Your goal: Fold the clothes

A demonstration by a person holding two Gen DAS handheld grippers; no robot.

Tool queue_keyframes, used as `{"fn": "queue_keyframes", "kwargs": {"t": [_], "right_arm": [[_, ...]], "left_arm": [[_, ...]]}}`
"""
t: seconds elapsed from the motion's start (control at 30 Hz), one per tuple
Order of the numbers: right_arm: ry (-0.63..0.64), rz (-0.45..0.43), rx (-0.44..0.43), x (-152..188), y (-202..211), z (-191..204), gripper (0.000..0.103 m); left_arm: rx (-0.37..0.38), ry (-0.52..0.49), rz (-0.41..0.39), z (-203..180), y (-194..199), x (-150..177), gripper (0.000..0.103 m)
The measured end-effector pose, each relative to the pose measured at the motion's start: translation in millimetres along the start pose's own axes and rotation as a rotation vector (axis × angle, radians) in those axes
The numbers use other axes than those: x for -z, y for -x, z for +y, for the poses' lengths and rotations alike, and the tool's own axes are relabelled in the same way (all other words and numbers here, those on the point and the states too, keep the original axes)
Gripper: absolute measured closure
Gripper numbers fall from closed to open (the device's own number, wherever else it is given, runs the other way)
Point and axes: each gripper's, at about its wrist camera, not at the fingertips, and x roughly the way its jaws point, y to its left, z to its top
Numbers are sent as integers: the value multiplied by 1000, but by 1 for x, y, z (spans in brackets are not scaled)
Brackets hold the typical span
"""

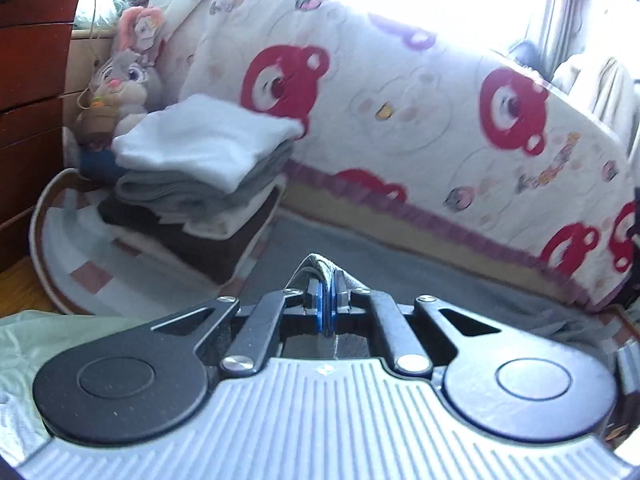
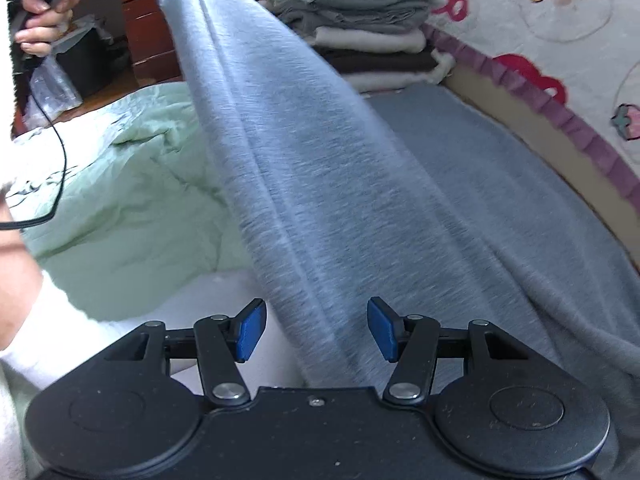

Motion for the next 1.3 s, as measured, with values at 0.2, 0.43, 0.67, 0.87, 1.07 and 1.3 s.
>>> {"fn": "queue_keyframes", "kwargs": {"t": [0.2, 0.43, 0.67, 0.87, 1.07, 1.3], "right_arm": [[64, 33, 69, -13, -2, -4, 99], [-30, 39, -310, -25, 107, 0, 99], [-186, 190, -386, 2, 63, 20, 97], [-278, 217, -472, 10, 60, 19, 97], [-323, 283, -517, 25, 45, 27, 97], [-323, 341, -551, 33, 39, 29, 73]], "left_arm": [[-10, 65, -6, 12, -3, -5, 100], [-32, 188, 67, 47, 24, 28, 100], [-146, 265, 164, 67, 23, 74, 100], [-134, 287, 111, 70, 72, 53, 100], [-375, 310, 510, 93, 41, 126, 97], [-360, 324, 358, 94, 41, 103, 80]]}}
